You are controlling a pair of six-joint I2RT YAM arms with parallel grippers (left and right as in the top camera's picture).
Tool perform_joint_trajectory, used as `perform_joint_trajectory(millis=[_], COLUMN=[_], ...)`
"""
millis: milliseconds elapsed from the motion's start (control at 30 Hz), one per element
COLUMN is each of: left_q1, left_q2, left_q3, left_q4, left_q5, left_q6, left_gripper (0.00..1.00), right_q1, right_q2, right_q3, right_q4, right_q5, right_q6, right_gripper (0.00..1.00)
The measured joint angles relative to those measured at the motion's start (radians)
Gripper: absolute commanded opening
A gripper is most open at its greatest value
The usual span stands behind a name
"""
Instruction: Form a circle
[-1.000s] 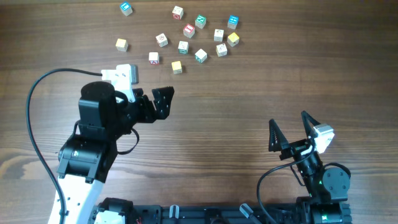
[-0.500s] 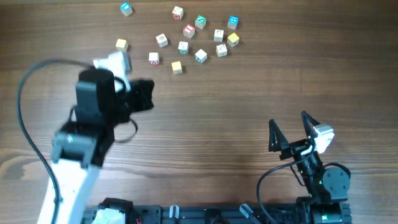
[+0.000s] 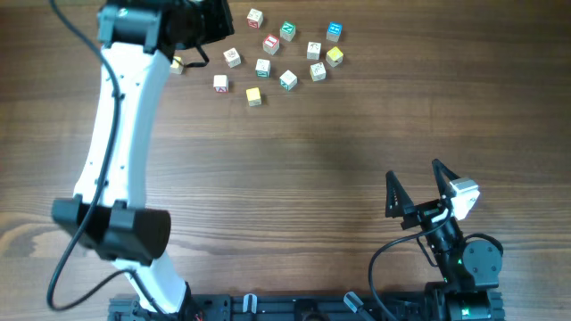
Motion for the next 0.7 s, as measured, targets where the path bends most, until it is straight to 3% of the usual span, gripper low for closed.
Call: perform_joint_trajectory(millis=[333,567,633,667,700], left_q1=[-0.021,-0.073,-0.076,-0.076,-0.076], left_q2=[0.227,0.319,0.356,0.373,0.382], left_q3=[0.000,0.000,0.000,0.000,0.000], left_q4=[0.125,0.156,0.167,0.185,0.198], left_q5=[-0.085,-0.126,-0.133,-0.135,-0.137], left_q6=[0.001,0.004,0.005,0.004,0.011], left_gripper=[0.05,0.13,0.29,0.51,0.60], right_q1=[0.000,0.000,0.000,0.000,0.000], right_q2=[0.000,0.000,0.000,0.000,0.000], right_q3=[0.000,0.000,0.000,0.000,0.000], right_q4=[0.000,0.000,0.000,0.000,0.000], right_q5=[0.000,0.000,0.000,0.000,0.000], right_q6=[0.000,0.000,0.000,0.000,0.000], right_gripper=[1.00,1.00,1.00,1.00,1.00])
